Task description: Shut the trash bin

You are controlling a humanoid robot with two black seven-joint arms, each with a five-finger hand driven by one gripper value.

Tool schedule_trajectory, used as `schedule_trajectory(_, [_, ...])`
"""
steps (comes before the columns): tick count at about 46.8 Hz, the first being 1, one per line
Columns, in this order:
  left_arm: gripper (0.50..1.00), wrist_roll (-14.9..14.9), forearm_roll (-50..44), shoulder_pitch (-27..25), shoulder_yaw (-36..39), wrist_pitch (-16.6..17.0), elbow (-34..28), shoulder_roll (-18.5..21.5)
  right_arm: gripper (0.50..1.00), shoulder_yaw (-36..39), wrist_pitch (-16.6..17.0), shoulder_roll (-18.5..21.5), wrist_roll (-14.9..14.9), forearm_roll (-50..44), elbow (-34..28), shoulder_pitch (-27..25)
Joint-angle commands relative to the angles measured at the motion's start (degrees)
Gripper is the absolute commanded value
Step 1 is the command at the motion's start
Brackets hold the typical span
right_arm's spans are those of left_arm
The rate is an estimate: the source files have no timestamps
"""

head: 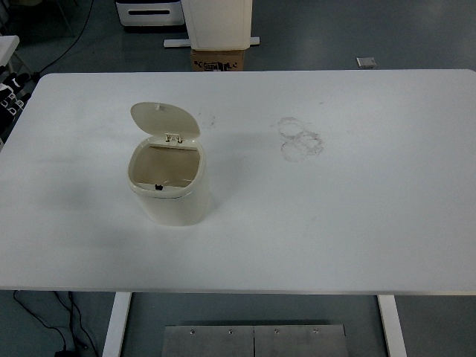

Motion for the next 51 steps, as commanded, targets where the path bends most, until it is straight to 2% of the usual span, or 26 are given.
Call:
schedule_trajectory(1, [1.0,0.0,0.04,0.0,0.0,0.05,0.01,-0.2,0.991,0.0,0.0,0.0,-0.01,0.0,0.0,0.0])
schedule_trajectory(51, [1.0,-0.09,0.04,0.44,0.18,0.14,0.09,-0.46,0.991,0.0,0.0,0.0,-0.01,0.0,0.0,0.0])
